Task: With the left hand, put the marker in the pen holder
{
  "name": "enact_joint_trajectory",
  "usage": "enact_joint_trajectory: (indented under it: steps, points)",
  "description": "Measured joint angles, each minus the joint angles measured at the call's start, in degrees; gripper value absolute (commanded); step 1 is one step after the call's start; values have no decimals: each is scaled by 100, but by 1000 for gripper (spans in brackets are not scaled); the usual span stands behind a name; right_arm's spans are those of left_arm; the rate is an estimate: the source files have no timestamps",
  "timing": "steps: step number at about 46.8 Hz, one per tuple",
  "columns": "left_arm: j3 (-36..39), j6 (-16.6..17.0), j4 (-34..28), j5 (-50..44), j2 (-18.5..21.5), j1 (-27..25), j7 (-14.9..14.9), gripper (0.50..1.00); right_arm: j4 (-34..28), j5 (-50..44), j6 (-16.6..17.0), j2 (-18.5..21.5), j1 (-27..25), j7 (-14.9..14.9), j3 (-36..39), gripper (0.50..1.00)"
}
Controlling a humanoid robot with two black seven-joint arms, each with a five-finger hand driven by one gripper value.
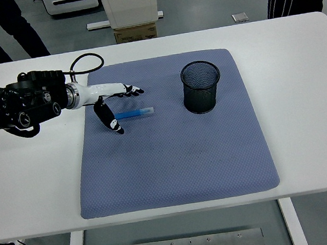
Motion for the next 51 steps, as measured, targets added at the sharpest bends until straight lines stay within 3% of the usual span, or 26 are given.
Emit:
enact_joint_trajectory:
  steps: [28, 29, 39, 45, 51]
  points:
    - [18, -33, 6, 818, -122, -83, 23, 1000, 0, 0, 0, 0, 0, 0, -1, 1000]
    - [18, -33, 6, 839, -124, -83, 23, 968, 0, 0, 0, 0, 0, 0, -1, 1000]
    - [18, -26, 6, 971, -144, -83, 23, 824, 0, 0, 0, 0, 0, 0, 4, 1000]
    - [18, -29, 6, 991, -178, -83, 23, 769, 0, 0, 0, 0, 0, 0, 3, 1000]
    - [18, -31, 6, 991, -185, -84, 23, 760, 0, 0, 0, 0, 0, 0, -1, 1000]
